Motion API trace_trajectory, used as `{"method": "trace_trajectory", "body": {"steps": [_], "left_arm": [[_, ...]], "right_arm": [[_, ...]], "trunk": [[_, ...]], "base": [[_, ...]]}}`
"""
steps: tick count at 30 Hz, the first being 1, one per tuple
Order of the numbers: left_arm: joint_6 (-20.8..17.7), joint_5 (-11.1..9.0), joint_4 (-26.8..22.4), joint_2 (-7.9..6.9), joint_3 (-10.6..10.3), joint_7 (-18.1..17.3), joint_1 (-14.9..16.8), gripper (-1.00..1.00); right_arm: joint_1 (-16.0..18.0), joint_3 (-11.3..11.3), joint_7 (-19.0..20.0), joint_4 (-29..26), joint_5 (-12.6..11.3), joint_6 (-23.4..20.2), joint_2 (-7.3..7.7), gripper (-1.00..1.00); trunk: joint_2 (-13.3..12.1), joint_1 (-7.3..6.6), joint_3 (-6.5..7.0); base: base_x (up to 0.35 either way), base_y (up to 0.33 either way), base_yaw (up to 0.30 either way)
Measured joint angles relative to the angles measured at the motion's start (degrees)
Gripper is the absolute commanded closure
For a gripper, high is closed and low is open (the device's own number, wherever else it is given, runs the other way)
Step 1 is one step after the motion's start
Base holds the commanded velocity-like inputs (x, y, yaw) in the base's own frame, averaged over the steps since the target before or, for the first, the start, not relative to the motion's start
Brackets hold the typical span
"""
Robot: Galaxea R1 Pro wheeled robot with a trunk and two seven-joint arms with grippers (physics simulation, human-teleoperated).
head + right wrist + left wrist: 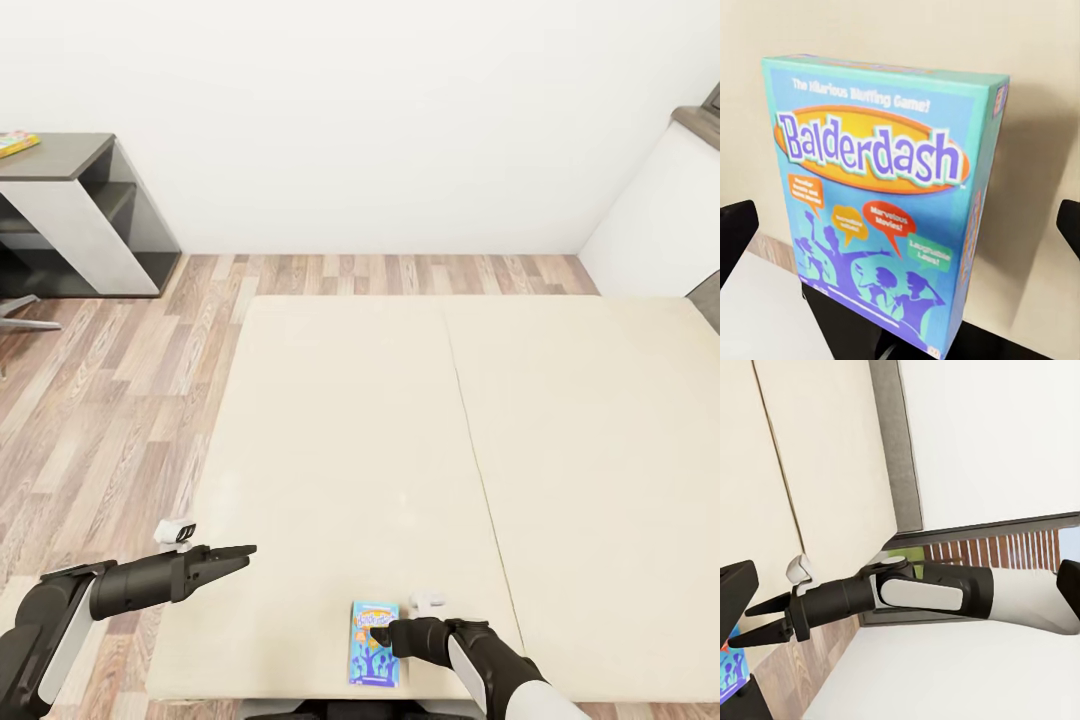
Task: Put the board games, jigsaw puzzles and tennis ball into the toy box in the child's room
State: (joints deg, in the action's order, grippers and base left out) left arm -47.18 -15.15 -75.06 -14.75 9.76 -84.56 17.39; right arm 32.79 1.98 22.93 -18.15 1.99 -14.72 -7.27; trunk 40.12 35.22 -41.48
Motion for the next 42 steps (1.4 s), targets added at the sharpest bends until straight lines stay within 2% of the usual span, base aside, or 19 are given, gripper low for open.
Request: {"method": "trace_trajectory", "body": {"steps": [20,42], "left_arm": [[0.0,0.0,0.0,0.00,0.0,0.0,0.0,-1.00],[0.0,0.0,0.0,0.00,0.0,0.0,0.0,-1.00]], "right_arm": [[0.0,0.0,0.0,0.0,0.0,0.1,-0.06,-1.00],[0.0,0.0,0.0,-0.1,0.0,0.3,-0.09,-1.00]], "trunk": [[0.0,0.00,-1.45],[0.0,0.00,-1.53]], "base": [[0.000,0.000,0.000],[0.000,0.000,0.000]]}}
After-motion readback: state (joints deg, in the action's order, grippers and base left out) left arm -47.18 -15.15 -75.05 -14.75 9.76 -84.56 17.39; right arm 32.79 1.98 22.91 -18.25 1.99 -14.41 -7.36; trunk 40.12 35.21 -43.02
